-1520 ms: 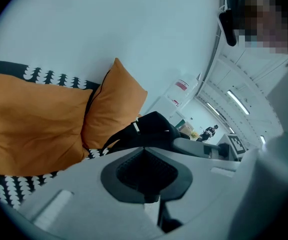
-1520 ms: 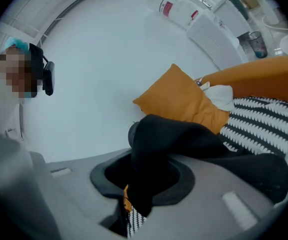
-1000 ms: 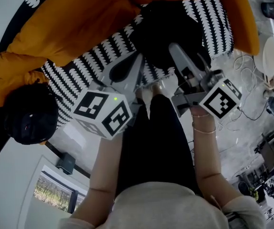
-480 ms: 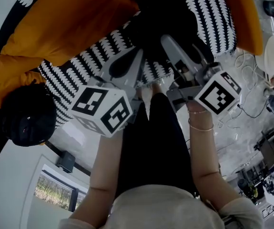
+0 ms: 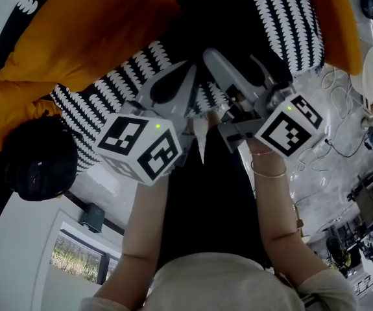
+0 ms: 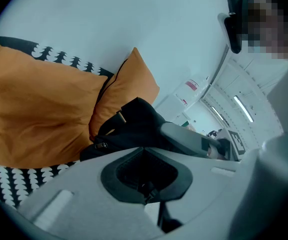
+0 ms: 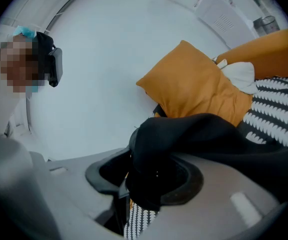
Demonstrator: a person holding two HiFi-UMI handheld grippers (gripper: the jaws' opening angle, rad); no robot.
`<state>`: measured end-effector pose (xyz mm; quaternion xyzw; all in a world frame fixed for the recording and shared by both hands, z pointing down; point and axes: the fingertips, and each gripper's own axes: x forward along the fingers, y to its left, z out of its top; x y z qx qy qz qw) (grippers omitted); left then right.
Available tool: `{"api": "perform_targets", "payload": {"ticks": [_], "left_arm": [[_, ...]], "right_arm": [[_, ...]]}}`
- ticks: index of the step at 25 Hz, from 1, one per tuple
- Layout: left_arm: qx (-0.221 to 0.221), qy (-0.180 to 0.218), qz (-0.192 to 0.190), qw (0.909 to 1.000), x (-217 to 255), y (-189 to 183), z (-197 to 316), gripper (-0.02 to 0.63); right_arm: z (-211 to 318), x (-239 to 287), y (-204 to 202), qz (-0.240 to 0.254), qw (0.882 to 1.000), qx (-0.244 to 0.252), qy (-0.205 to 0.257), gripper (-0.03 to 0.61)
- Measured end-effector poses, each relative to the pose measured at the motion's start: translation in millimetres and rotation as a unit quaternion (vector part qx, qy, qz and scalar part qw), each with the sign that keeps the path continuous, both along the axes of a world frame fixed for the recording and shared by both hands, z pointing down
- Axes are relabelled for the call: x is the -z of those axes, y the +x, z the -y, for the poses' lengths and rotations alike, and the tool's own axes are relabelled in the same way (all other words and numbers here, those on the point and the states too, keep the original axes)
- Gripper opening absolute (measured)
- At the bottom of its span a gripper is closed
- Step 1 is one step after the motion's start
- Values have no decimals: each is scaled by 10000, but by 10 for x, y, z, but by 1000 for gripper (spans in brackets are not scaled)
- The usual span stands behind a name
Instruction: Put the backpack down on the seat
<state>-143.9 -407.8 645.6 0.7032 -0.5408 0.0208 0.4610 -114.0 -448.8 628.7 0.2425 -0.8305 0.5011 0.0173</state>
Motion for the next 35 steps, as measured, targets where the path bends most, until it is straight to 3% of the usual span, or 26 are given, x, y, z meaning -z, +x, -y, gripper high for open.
{"api": "perform_targets", "payload": {"ticks": [17, 30, 35], "left_arm": [[36, 39, 39, 10000, 83, -3, -67, 6], [-89, 317, 115, 9994, 483, 177, -139, 7], [-148, 475, 156, 9986, 747, 204, -151, 8]], "right_arm": [[-34, 60, 142, -44, 9998, -204, -8, 210], [-215, 572, 248, 511, 9984, -25, 253, 209], [-303, 912, 278, 733, 9963, 76, 442, 178]]}}
